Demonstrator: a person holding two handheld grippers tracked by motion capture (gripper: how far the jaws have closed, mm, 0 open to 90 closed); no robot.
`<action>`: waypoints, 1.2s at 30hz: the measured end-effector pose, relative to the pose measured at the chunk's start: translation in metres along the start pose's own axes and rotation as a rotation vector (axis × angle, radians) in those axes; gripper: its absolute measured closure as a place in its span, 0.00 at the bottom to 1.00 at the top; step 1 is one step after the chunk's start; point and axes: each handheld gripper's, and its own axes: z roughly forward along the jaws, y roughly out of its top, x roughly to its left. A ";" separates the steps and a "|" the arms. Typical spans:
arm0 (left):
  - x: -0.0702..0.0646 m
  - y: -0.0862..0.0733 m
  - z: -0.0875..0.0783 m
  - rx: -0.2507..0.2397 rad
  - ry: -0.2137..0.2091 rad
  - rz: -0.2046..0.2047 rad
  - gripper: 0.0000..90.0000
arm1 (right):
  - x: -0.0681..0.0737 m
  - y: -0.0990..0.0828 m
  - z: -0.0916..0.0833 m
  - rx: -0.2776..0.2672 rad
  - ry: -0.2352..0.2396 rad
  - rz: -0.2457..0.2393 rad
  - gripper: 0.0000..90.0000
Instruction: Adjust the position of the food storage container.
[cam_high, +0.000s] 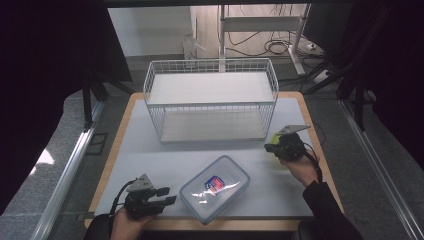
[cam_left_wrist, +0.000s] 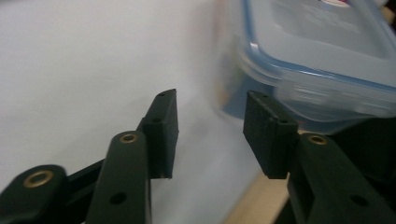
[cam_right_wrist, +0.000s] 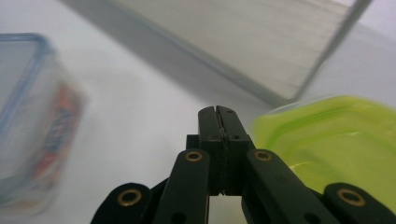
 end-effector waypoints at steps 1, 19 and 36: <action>-0.003 -0.001 0.003 0.011 -0.013 -0.003 0.64 | 0.006 -0.003 -0.002 -0.006 0.012 0.004 1.00; -0.021 0.004 0.033 0.084 -0.019 -0.032 0.77 | 0.081 -0.040 0.004 0.069 0.148 0.000 1.00; 0.047 0.068 0.065 0.126 0.139 -0.027 0.83 | 0.094 -0.046 0.001 0.052 0.146 0.051 1.00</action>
